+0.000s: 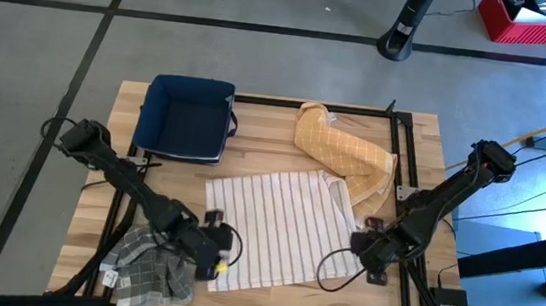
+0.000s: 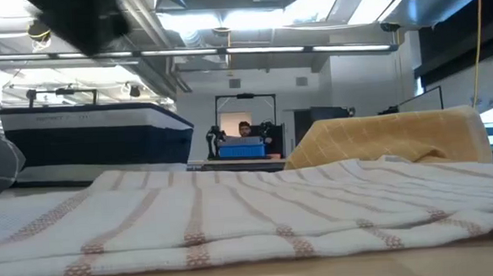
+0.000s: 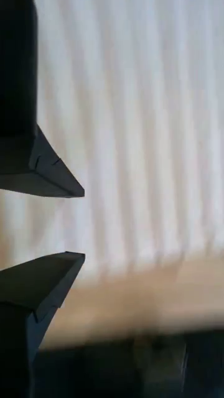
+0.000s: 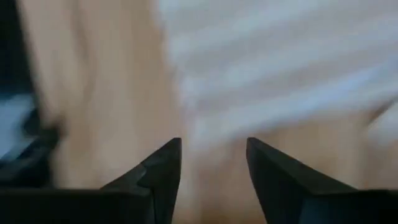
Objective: Fold towel
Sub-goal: Fold the white towel
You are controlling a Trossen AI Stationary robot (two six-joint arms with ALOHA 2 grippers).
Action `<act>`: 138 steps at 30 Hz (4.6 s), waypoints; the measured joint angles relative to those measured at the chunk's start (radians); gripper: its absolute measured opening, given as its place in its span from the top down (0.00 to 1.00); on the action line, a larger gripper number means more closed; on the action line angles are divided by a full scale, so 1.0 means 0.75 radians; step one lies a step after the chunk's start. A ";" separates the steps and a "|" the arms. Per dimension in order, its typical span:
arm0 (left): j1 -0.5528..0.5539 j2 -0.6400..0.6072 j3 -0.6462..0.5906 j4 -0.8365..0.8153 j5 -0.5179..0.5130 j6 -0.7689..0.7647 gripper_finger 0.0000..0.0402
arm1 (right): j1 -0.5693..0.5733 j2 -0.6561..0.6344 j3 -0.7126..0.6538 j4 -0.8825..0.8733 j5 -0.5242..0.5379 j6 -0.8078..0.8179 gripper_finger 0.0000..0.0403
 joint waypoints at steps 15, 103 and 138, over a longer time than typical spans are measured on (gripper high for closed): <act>0.129 0.207 -0.213 -0.122 0.020 0.069 0.71 | -0.214 0.037 -0.251 0.123 0.460 -0.170 0.55; 0.203 0.102 -0.386 -0.143 -0.118 0.260 0.78 | -0.863 -0.018 -0.123 0.181 0.491 -1.070 0.65; 0.204 0.102 -0.386 -0.141 -0.136 0.235 0.78 | -0.864 0.147 -0.405 0.780 0.582 -1.700 0.53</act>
